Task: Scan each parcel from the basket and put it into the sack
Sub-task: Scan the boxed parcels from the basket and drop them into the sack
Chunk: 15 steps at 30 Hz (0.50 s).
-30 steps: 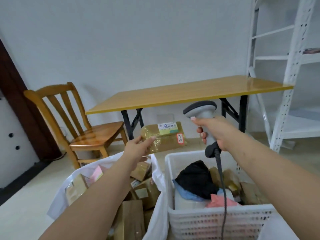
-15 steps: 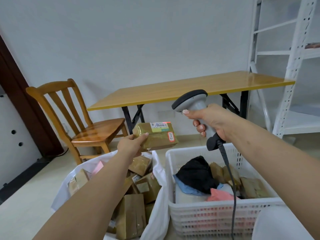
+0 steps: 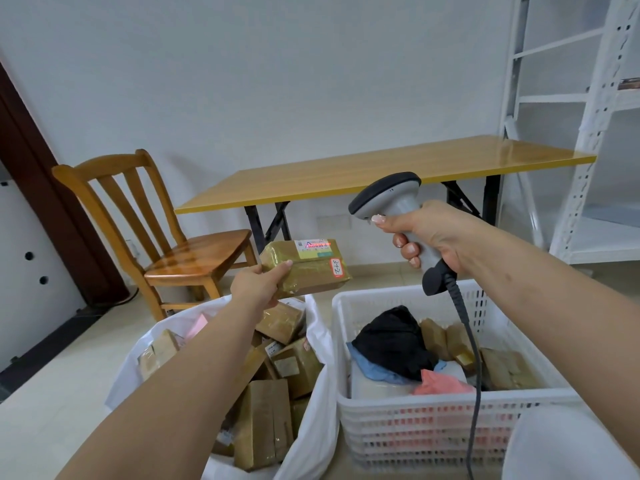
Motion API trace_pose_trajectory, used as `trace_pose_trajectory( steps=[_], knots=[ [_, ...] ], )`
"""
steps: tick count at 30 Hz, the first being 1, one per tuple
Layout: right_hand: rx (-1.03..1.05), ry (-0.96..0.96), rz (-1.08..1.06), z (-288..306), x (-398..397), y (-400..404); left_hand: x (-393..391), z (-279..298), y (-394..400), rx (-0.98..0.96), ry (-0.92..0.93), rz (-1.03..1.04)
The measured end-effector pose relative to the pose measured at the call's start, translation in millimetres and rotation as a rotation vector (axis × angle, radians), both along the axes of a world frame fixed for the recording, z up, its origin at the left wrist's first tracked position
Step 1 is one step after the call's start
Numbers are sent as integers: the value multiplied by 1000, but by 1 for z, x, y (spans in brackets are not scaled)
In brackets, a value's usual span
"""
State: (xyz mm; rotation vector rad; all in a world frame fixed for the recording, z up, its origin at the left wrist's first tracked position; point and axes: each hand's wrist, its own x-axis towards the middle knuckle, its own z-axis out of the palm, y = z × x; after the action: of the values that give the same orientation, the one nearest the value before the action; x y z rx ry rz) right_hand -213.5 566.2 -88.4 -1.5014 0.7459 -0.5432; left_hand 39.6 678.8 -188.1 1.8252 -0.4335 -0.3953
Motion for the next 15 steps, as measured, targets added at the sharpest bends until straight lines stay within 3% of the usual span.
trace_pose_trajectory(
  steps=[15],
  knots=[
    [27, 15, 26, -4, 14, 3, 13, -9, 13, 19, -4, 38]
  ],
)
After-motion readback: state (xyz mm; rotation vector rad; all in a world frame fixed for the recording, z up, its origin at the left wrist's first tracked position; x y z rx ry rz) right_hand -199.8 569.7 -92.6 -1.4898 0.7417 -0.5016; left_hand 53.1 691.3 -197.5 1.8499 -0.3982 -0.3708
